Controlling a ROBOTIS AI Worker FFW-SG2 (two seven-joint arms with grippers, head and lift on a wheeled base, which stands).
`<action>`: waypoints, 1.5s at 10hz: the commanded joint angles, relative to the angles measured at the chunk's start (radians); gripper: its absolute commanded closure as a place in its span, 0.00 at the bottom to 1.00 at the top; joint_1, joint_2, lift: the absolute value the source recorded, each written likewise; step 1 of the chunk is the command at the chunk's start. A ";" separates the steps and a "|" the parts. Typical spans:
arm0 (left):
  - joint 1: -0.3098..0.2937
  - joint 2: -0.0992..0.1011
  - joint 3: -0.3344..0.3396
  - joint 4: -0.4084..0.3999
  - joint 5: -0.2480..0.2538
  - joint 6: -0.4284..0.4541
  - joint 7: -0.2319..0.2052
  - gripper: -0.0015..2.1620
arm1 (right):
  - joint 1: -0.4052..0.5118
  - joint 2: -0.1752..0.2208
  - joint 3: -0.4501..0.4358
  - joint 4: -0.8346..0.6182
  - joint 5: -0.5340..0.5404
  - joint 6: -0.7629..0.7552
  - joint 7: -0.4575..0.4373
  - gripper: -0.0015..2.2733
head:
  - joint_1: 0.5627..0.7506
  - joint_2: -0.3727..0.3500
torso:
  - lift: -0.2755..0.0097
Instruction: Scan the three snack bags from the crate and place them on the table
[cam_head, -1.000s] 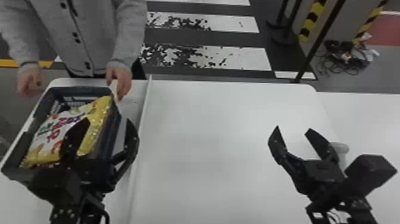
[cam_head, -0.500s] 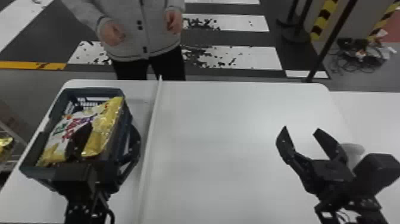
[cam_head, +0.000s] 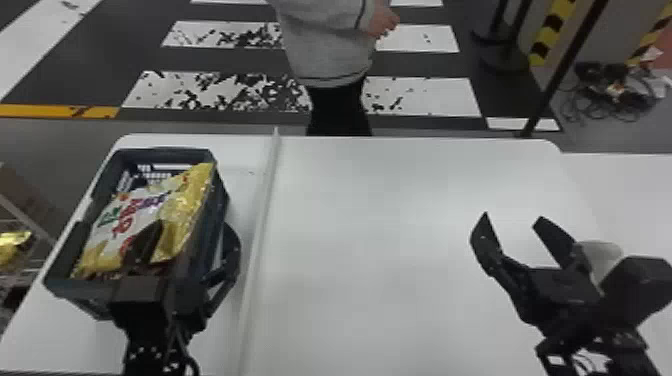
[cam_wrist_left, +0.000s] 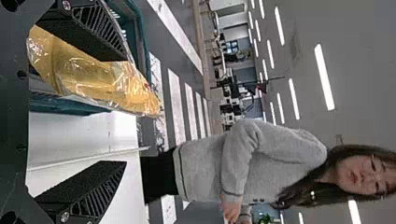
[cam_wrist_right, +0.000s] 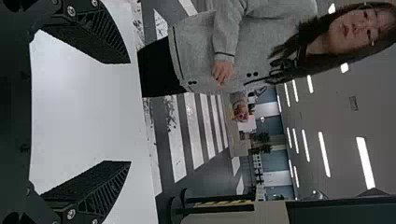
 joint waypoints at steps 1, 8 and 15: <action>0.000 -0.001 0.010 0.006 0.000 0.000 0.004 0.07 | -0.003 0.000 0.000 0.003 0.000 0.000 0.000 0.06 | 0.70 0.55 | 0.75; -0.012 -0.001 0.028 0.021 0.008 -0.003 0.005 0.59 | -0.013 0.005 0.003 0.012 0.000 0.000 -0.005 0.06 | 0.70 0.58 | 0.75; 0.041 -0.006 0.022 -0.144 -0.018 0.000 0.045 0.88 | -0.010 0.005 0.001 0.011 -0.025 -0.012 -0.018 0.06 | 0.70 0.58 | 0.75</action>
